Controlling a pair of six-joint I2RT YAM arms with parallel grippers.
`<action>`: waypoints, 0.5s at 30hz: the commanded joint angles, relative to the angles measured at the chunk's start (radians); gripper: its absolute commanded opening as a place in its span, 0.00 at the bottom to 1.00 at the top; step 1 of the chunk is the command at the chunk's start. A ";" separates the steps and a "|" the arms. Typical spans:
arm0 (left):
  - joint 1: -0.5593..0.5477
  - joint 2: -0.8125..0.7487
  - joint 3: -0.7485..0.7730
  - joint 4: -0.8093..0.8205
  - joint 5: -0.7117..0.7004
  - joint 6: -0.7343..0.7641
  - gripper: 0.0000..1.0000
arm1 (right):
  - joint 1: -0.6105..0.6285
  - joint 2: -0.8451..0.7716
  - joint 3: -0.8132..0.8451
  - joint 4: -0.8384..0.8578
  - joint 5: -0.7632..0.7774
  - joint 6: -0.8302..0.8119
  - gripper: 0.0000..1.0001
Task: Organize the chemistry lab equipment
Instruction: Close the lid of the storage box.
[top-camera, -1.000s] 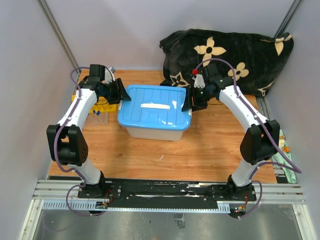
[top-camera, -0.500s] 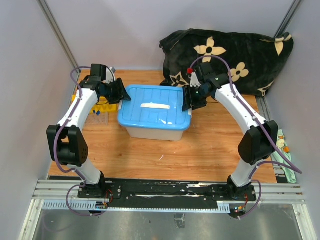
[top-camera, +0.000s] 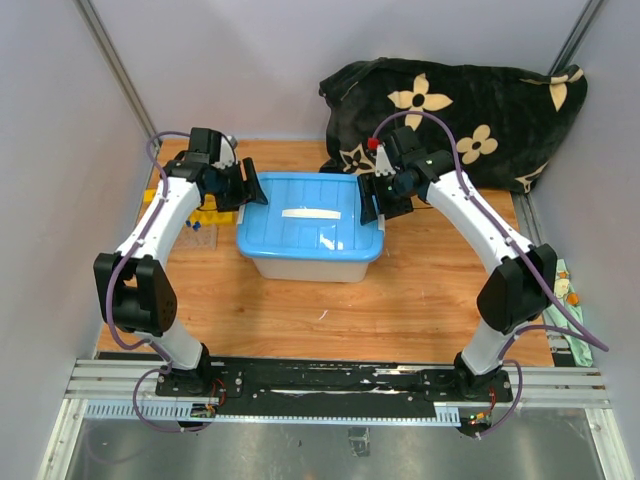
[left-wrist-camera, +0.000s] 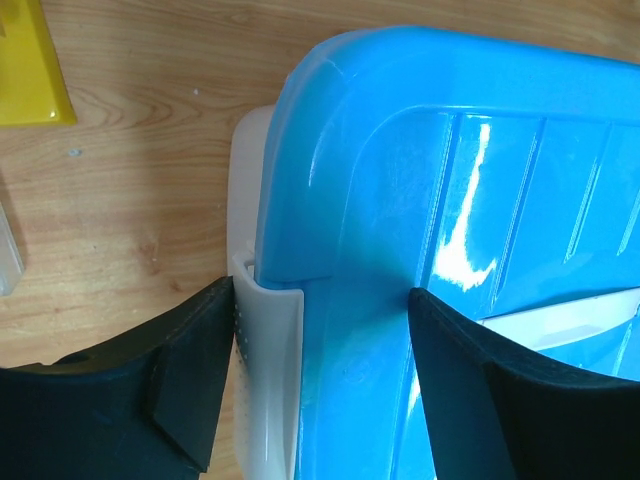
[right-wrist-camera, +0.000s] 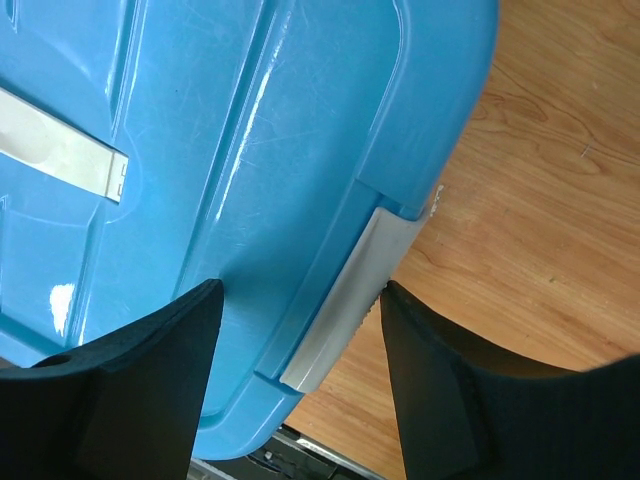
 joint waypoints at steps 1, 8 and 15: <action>-0.059 -0.046 0.051 -0.030 0.078 -0.028 0.71 | 0.053 -0.027 0.034 0.036 -0.023 -0.022 0.64; -0.059 -0.091 0.077 -0.030 -0.029 -0.005 0.93 | 0.052 -0.077 0.056 0.032 0.045 -0.026 0.64; -0.059 -0.104 0.087 -0.029 -0.077 0.010 0.99 | 0.053 -0.123 0.035 0.073 0.080 -0.028 0.66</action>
